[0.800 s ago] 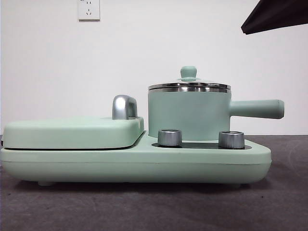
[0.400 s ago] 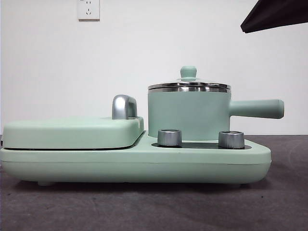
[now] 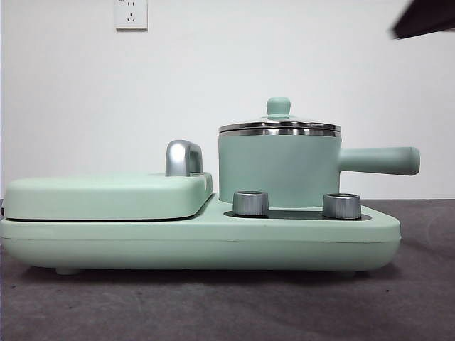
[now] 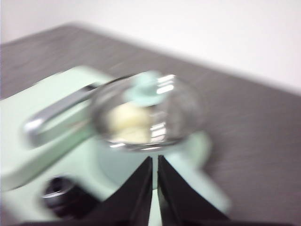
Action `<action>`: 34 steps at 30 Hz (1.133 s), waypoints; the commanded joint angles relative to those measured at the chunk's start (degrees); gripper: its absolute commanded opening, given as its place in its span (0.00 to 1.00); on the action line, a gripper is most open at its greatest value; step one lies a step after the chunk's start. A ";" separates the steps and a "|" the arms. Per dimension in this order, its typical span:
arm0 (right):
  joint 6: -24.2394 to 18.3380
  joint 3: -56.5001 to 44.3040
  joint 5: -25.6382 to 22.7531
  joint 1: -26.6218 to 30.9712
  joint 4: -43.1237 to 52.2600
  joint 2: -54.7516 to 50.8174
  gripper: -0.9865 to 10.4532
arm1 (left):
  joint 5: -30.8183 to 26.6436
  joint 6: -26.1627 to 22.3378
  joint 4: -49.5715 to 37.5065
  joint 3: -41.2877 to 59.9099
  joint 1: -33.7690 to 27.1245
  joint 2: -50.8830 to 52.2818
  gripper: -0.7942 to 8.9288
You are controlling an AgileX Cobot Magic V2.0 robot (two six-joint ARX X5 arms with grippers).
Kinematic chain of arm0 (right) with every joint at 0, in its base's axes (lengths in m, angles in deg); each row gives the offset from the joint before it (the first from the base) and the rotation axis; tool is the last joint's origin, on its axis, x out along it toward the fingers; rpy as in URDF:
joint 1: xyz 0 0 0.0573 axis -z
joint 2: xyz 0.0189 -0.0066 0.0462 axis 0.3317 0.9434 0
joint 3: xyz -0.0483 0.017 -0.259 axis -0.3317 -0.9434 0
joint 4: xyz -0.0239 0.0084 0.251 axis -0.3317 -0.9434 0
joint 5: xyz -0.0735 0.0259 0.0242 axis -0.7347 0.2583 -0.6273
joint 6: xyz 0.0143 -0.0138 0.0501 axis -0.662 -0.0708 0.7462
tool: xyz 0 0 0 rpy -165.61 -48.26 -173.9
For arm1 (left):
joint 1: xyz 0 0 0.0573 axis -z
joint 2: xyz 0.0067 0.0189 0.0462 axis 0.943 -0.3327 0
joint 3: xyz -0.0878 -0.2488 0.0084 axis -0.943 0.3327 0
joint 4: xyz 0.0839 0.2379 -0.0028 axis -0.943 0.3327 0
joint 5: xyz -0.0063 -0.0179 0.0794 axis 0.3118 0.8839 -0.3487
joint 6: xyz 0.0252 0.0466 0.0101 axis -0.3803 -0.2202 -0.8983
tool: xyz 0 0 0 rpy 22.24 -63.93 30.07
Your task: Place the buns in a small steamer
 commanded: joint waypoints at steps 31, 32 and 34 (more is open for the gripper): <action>0.85 -28.30 -7.85 20.83 7.15 -30.01 0.10 | -0.13 0.00 -0.70 1.09 0.02 0.07 0.09; 0.85 -28.30 -7.85 20.83 7.15 -30.01 0.10 | -0.13 0.00 -0.68 1.09 0.02 0.07 0.09; 0.85 -28.30 -7.85 20.83 7.15 -30.01 0.10 | -0.13 0.00 -0.68 1.09 0.02 0.07 0.09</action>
